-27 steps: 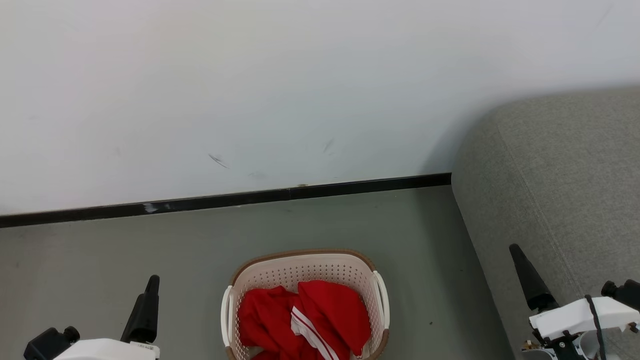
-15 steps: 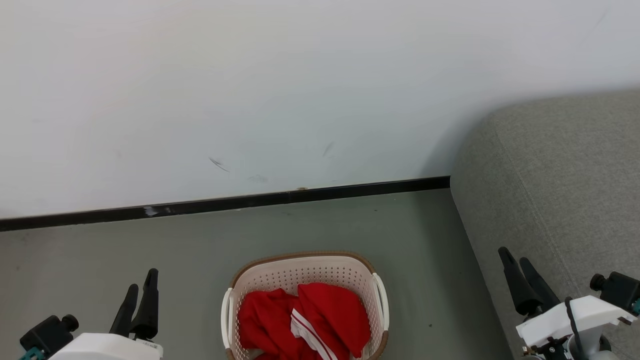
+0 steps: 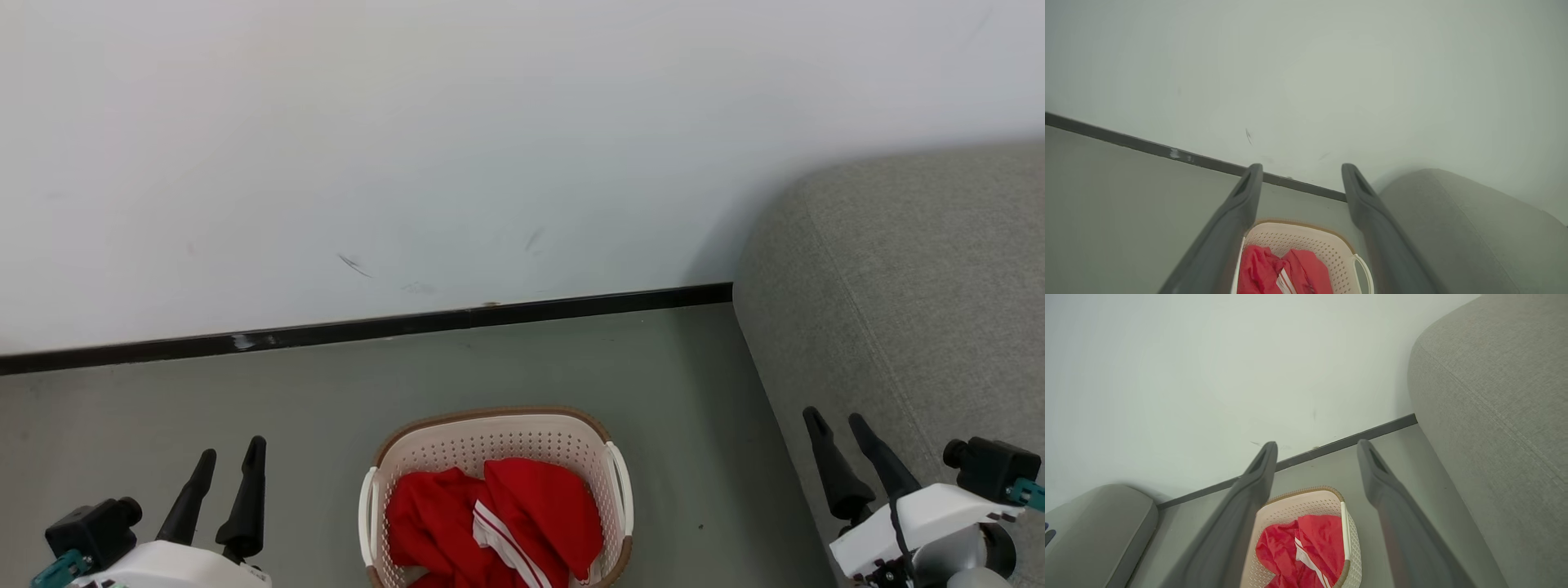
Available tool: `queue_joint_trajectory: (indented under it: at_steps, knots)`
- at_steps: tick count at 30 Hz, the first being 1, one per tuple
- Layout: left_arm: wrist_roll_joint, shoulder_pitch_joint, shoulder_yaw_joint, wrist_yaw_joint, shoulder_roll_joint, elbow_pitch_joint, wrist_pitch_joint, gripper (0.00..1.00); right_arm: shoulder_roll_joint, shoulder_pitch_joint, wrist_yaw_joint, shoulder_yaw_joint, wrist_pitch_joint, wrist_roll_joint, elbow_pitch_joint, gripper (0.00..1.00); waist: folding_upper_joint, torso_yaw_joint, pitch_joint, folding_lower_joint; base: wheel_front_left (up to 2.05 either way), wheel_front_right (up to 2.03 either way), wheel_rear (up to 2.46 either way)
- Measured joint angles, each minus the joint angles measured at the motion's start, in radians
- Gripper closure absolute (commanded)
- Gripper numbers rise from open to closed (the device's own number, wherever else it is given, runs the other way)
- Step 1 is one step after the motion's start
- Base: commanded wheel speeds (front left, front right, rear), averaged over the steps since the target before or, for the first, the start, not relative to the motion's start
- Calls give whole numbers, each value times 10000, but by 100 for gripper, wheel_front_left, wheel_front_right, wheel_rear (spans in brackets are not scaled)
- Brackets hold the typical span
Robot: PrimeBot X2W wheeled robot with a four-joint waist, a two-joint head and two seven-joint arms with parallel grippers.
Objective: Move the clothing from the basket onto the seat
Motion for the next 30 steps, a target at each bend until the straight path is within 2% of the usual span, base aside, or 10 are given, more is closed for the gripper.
queue_joint_trajectory:
  at_steps: [18,25,30]
  knots:
    - [2744,12,148,-2,-148,0,-627,0,-29,-219,0,280,-612,-2920,359,0,0,-58,166,-6,0,0,0]
    - [3524,13,8,-4,-238,10,-892,0,-17,-241,0,343,-846,-3900,397,0,0,-111,253,-6,0,0,0]
    - [3567,13,-94,-4,-259,12,-901,0,36,-242,0,293,-876,-4138,405,0,0,-144,330,-6,0,0,0]
